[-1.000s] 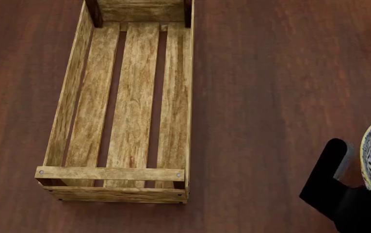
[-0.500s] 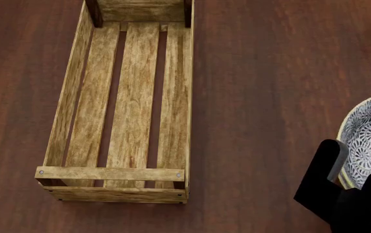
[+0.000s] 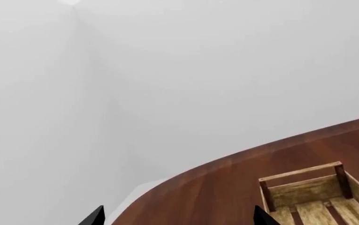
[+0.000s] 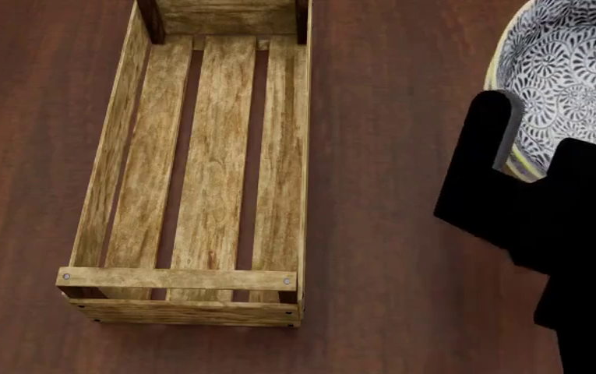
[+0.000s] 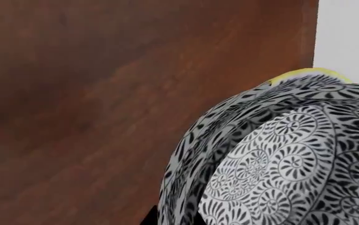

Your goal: Stack the left bowl on the right bowl and place them in the tray.

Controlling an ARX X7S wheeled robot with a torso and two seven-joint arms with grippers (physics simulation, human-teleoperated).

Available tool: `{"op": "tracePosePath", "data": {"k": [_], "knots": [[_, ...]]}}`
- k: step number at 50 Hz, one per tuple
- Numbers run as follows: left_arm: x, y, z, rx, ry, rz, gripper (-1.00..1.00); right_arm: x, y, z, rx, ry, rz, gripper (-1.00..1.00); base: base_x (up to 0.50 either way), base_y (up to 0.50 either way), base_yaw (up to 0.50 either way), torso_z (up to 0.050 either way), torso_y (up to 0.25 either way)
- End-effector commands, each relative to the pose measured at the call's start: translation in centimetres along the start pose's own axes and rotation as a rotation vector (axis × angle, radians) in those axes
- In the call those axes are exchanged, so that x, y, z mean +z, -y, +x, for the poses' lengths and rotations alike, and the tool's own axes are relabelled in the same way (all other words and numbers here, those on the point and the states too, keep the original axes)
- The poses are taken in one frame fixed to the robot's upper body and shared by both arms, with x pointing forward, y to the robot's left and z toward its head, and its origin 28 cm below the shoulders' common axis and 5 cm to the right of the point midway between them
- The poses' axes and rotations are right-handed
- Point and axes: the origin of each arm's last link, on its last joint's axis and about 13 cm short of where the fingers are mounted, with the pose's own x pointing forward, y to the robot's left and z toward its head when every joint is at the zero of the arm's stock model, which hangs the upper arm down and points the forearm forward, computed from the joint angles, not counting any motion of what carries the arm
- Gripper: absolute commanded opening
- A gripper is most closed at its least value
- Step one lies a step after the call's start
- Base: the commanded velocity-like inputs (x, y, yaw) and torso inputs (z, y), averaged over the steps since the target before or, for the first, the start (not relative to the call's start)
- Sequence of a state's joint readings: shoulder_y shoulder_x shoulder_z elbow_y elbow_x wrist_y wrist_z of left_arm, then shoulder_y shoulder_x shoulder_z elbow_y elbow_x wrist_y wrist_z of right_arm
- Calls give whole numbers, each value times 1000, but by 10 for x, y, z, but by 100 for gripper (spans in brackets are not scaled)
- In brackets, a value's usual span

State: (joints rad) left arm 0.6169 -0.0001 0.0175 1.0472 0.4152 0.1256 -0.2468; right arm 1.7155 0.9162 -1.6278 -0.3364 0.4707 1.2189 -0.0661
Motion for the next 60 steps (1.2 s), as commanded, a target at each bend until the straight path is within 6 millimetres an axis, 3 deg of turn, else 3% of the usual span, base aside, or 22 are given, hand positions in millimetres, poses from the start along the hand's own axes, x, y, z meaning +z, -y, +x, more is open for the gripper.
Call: {"op": "tracePosePath", "data": {"k": [1, 10, 34, 43, 50, 60], "knots": [[-1, 1, 3, -6, 5, -5, 100, 31, 46, -19, -144, 176, -49, -100, 0, 0, 0, 0, 0], [-4, 5, 12, -20, 6, -20, 100, 65, 87, -31, -148, 282, -78, -100, 0, 0, 0, 0, 1], [-3, 6, 12, -36, 22, -29, 100, 148, 109, -65, -105, 639, -195, -100, 0, 0, 0, 0, 1], [-3, 6, 11, -37, 24, -32, 100, 169, 104, -74, -70, 715, -241, -100, 0, 0, 0, 0, 1], [-1, 4, 7, -33, 28, -30, 100, 186, 88, -82, 6, 774, -288, -100, 0, 0, 0, 0, 1], [-1, 2, 6, -30, 29, -34, 100, 204, 66, -77, 77, 755, -348, -100, 0, 0, 0, 0, 0]]}}
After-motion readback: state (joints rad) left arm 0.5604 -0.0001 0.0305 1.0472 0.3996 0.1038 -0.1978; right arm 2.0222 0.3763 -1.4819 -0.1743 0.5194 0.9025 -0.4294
